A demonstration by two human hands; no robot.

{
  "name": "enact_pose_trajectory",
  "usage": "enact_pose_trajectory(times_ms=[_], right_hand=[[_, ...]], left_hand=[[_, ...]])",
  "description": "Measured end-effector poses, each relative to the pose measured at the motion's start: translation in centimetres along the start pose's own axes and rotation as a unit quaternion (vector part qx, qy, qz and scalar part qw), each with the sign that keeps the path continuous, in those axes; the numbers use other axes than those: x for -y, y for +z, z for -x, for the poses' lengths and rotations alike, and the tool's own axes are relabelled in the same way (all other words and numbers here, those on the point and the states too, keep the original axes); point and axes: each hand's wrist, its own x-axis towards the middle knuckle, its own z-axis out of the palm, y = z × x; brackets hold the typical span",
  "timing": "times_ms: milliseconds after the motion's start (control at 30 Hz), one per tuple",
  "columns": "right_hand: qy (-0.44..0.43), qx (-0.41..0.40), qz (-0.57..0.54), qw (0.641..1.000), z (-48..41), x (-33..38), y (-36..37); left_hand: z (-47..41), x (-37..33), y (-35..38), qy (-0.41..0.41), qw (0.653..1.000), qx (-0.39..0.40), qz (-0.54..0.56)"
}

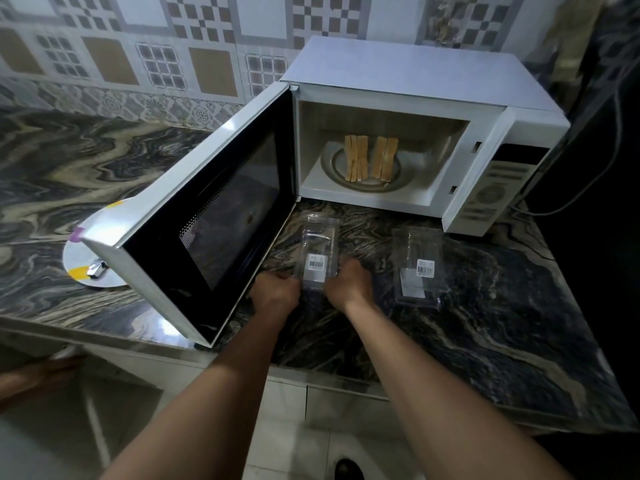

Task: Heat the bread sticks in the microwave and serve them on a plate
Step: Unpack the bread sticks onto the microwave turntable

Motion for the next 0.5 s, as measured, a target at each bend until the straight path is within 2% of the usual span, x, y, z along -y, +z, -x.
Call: enact_pose_trajectory(times_ms=[167,500], right_hand=[[0.023,0.008,-0.006,1.000,0.1,-0.2,-0.1],[0.037,0.015,-0.022,0.999,0.6,-0.2,-0.4]], left_hand=[[0.7,-0.6,-0.2,-0.004,1.000,-0.002,-0.027],[5.0,-3.4,-1.7,0.042,0.997,-0.016,-0.064]])
